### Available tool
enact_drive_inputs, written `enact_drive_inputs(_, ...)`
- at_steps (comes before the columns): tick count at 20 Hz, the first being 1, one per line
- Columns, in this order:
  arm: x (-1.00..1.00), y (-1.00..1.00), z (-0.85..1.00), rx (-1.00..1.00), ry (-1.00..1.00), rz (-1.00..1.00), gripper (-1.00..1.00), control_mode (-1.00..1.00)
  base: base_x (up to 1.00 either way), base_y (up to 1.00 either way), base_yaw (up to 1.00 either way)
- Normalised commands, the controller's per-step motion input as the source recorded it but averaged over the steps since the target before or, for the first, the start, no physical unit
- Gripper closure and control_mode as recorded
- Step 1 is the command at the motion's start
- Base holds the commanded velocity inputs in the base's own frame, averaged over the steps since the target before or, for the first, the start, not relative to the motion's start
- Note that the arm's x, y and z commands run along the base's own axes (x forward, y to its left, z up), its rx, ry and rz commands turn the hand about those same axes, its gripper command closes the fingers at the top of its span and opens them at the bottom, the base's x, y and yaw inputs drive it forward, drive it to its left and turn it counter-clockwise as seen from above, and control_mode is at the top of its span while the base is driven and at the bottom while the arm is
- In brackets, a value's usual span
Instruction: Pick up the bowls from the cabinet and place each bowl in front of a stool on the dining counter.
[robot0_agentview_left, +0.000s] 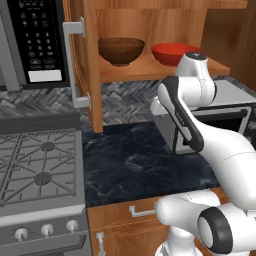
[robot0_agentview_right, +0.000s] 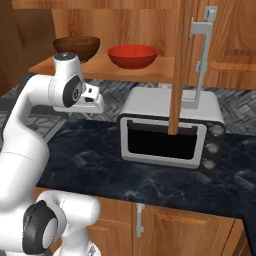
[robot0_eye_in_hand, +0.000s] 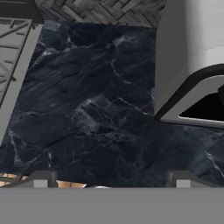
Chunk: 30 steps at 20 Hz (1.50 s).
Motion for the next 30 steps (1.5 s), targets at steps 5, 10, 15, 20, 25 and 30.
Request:
enact_drive_inputs(5, 0.0, 0.0, 0.0, 0.0, 0.0, 0.0, -1.0, 1.0, -0.07, -0.3, 0.0)
enact_drive_inputs(10, 0.0, 0.0, 0.0, 0.0, 0.0, 0.0, -1.0, 1.0, 0.0, 0.0, 0.0)
enact_drive_inputs(15, 0.0, 0.0, 0.0, 0.0, 0.0, 0.0, -1.0, 1.0, 0.0, 0.0, 0.0)
enact_drive_inputs(20, 0.0, 0.0, 0.0, 0.0, 0.0, 0.0, -1.0, 1.0, 0.0, 0.0, 0.0)
enact_drive_inputs(25, 0.0, -0.05, 0.18, -0.02, -0.07, 0.0, -1.0, -1.0, 0.0, 0.0, 0.0)
enact_drive_inputs(30, 0.0, 0.0, 0.69, -0.11, -0.21, 0.0, -1.0, -1.0, 0.0, 0.0, 0.0)
